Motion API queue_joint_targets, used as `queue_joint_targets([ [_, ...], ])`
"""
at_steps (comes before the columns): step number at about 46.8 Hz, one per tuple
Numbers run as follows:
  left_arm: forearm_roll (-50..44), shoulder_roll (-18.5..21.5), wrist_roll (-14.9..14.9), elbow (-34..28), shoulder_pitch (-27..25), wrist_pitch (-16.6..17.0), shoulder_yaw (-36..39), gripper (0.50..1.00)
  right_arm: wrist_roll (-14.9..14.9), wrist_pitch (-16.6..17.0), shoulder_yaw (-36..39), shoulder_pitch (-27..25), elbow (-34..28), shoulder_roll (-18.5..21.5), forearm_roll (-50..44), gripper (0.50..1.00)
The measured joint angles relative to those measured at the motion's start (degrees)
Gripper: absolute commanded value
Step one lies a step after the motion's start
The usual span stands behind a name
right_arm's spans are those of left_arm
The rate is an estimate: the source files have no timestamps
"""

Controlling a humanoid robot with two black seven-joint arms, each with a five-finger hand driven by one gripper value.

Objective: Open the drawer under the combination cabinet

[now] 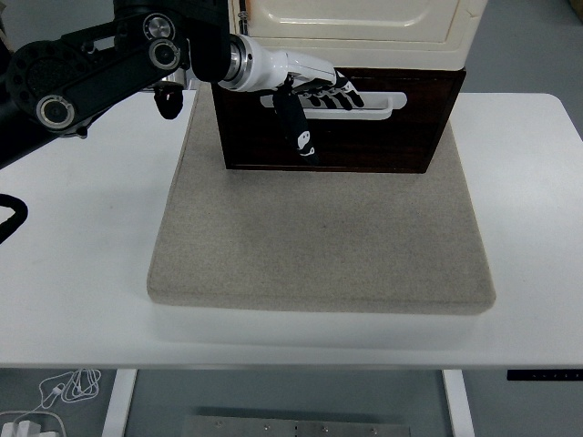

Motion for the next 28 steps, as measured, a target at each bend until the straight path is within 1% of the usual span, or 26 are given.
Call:
queue_joint_targets([
  [14, -0.09, 0.0, 0.0, -0.15, 0.01, -0.08, 0.0, 0.977, 0.0, 0.0, 0.0, 0.0, 0.0, 0.0, -0.02, 0.928],
  [28, -0.76, 0.09, 0.0, -0.33, 0.01, -0.86, -0.05, 0.979, 0.0, 0.0, 0.0, 0.0, 0.0, 0.0, -0.02, 0.928],
])
